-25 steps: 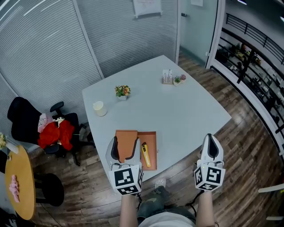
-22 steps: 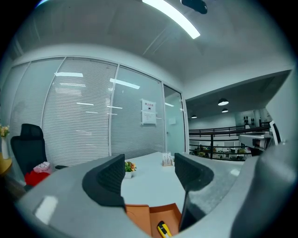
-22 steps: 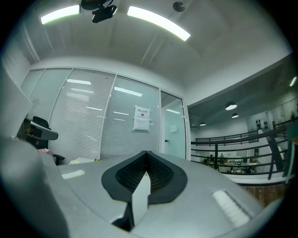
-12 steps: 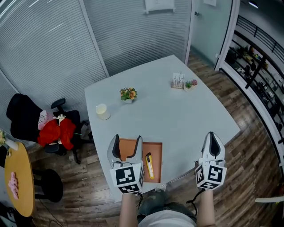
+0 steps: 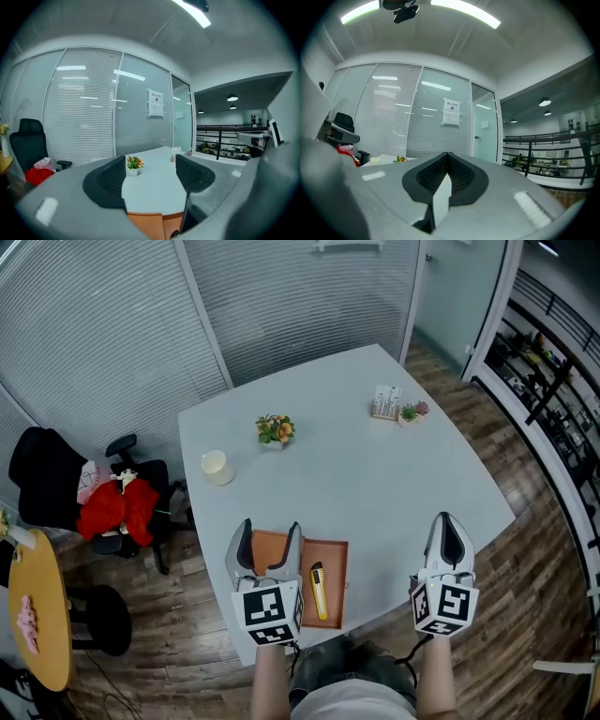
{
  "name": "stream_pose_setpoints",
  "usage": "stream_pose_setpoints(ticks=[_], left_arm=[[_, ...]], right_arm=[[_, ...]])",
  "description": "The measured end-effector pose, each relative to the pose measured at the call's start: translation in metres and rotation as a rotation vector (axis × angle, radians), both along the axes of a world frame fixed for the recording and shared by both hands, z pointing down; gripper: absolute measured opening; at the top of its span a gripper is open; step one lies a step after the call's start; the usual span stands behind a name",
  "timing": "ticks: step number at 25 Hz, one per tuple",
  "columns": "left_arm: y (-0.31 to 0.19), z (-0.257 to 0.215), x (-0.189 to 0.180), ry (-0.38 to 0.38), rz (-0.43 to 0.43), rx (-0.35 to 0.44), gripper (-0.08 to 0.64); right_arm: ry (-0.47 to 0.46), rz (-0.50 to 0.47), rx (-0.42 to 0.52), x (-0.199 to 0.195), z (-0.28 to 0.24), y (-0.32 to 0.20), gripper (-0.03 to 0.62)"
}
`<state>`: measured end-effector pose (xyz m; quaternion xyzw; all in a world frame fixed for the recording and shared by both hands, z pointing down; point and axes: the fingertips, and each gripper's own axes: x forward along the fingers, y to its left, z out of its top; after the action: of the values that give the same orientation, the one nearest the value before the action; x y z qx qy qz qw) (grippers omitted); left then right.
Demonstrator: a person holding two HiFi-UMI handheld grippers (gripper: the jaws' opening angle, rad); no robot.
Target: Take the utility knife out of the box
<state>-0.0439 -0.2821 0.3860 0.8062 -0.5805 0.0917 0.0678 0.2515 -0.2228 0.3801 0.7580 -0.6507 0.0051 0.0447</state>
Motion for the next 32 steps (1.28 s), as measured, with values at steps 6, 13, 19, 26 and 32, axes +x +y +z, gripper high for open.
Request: stream_pose_setpoints(ticks=[6, 13, 19, 26, 32], left_arm=[[0.006, 0.016, -0.001, -0.009, -0.009, -0.052, 0.325], [0.018, 0.035, -0.001, -0.013, -0.035, -0.125, 0.324], [0.029, 0.058, 0.005, -0.04, -0.052, -0.205, 0.324], [0.042, 0.092, 0.011, -0.05, -0.074, -0.293, 0.324], [0.049, 0.118, 0.017, -0.076, -0.076, -0.35, 0.314]], right_arm=[[-0.006, -0.012, -0.028, -0.001, 0.009, -0.003, 0.025], [-0.007, -0.075, -0.064, -0.003, 0.017, -0.016, 0.026], [0.006, -0.141, -0.085, -0.001, 0.019, -0.033, 0.026], [0.01, -0.197, -0.124, -0.001, 0.036, -0.042, 0.026], [0.01, -0.216, -0.165, 0.002, 0.054, -0.042, 0.026]])
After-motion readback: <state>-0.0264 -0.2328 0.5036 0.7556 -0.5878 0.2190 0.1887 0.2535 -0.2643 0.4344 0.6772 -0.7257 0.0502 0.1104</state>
